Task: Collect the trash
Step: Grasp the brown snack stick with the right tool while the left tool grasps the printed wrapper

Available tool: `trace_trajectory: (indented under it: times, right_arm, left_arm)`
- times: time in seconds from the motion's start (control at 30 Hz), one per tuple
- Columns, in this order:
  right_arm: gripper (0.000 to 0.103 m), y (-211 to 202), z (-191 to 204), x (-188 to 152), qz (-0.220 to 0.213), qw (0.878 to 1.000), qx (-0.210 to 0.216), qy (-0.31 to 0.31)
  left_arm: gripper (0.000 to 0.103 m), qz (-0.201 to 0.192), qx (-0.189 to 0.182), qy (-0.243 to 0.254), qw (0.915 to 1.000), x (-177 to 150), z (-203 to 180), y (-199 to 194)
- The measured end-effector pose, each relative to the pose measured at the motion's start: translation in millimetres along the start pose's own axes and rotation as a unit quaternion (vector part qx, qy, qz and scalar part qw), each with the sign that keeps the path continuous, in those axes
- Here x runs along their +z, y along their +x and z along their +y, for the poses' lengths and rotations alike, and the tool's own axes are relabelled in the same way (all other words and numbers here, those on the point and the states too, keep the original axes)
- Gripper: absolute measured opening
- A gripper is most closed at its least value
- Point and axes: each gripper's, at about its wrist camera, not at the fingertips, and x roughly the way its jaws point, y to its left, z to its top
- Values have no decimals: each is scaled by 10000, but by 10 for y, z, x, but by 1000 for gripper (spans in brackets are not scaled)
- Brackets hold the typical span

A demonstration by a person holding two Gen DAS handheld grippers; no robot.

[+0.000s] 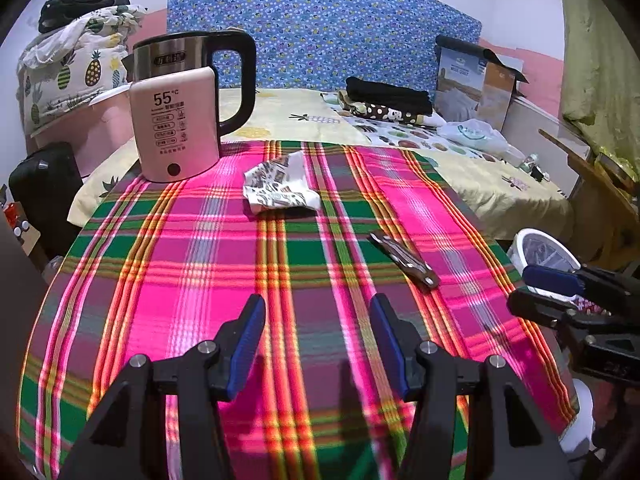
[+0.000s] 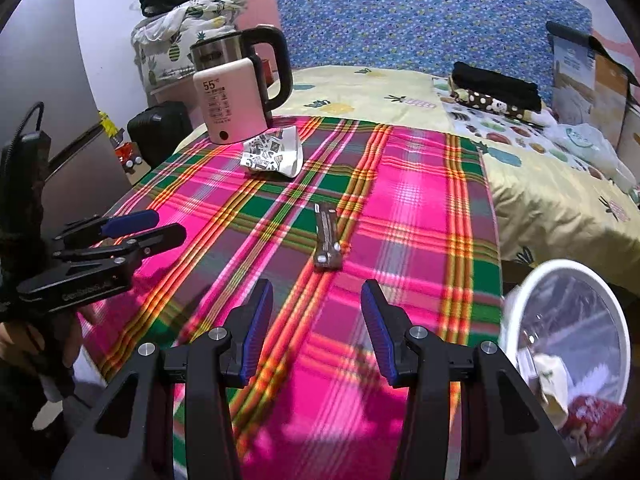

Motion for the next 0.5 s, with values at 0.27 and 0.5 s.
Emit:
trace_trajectory:
  times: [0.27,0.5]
  right_arm:
    - [47,361,-35,148,227,9997,61,-17]
    - [44,642,-100,247,465,9989,-27,42]
  left_arm:
    - [56,22,0,153,9999,241,180,243]
    - [56,137,-50,196,9997,447,301,575]
